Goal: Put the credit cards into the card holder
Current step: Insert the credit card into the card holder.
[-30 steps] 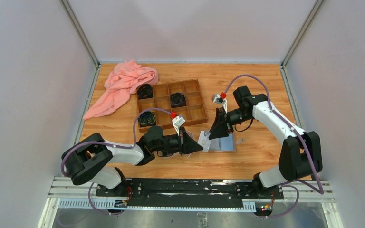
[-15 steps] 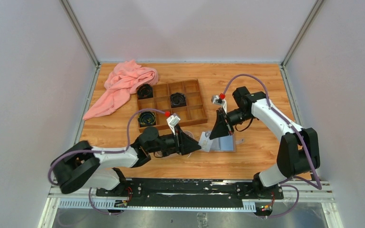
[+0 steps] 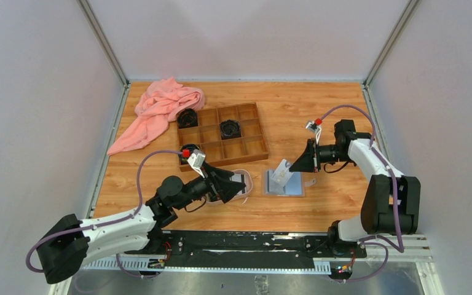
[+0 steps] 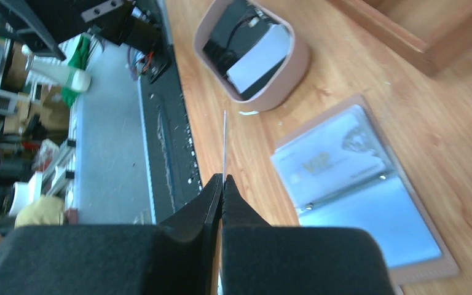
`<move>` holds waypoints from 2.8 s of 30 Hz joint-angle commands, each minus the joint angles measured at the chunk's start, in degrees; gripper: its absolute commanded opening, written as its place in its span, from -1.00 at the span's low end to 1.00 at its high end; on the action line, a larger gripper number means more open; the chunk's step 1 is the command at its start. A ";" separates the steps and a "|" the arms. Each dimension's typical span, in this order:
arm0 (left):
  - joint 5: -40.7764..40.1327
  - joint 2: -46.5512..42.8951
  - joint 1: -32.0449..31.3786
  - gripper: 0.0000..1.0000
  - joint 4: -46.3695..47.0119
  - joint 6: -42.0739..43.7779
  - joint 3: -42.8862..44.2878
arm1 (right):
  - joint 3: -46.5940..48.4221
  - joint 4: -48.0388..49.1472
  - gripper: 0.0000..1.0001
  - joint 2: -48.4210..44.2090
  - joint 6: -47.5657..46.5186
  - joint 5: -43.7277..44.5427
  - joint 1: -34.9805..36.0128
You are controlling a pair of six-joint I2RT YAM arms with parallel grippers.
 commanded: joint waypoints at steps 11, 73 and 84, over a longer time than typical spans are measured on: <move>-6.87 18.44 -7.73 1.00 -0.27 5.76 9.38 | -1.85 6.67 -1.00 10.81 7.57 -1.43 -6.22; -14.60 54.15 -8.28 -0.72 -12.37 -4.75 30.57 | 0.37 7.13 -1.00 22.38 11.87 6.56 -10.03; -12.80 54.30 -8.23 -0.67 -12.25 -4.11 31.32 | 1.18 8.53 -1.00 24.12 14.56 7.83 -7.37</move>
